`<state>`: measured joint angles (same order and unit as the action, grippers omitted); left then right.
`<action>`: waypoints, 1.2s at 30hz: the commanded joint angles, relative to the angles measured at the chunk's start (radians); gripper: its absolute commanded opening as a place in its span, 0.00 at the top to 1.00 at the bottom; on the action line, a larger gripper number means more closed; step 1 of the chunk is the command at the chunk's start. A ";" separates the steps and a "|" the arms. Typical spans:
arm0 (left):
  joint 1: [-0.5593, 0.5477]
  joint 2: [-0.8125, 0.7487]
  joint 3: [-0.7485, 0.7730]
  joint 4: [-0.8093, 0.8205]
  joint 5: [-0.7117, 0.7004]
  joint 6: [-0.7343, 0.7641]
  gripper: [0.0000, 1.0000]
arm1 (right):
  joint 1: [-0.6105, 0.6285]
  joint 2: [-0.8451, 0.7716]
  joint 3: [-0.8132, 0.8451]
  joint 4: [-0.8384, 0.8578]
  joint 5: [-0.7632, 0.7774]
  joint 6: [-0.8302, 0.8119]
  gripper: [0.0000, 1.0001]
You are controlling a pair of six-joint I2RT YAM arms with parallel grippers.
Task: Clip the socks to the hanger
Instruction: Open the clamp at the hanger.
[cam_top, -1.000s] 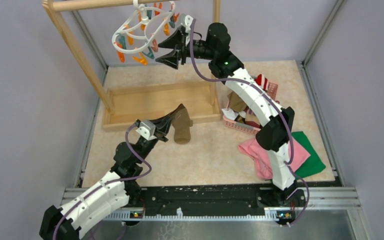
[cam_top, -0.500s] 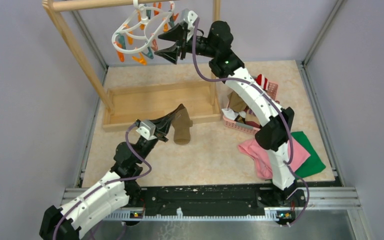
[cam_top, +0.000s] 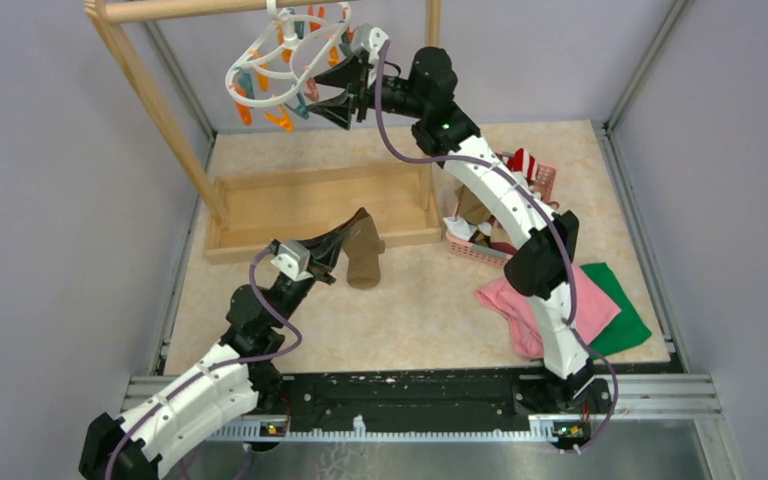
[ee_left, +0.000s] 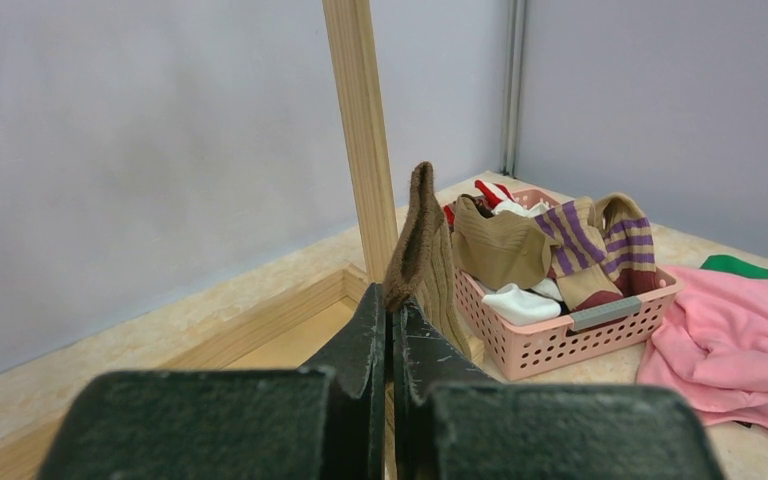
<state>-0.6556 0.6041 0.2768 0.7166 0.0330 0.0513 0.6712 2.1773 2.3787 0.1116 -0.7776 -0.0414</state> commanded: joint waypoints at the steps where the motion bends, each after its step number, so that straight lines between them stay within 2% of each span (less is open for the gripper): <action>1: 0.003 -0.014 0.002 0.024 -0.001 0.004 1.00 | -0.002 0.010 0.051 0.052 0.015 0.006 0.44; 21: 0.004 -0.039 0.000 0.000 -0.007 0.011 1.00 | -0.001 0.049 0.082 0.094 0.031 0.006 0.48; 36: 0.003 -0.048 -0.004 -0.006 -0.012 0.012 1.00 | -0.002 0.082 0.097 0.156 0.037 0.034 0.47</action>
<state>-0.6556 0.5713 0.2764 0.6769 0.0319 0.0547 0.6712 2.2417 2.4184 0.2031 -0.7517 -0.0227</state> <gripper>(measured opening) 0.014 0.532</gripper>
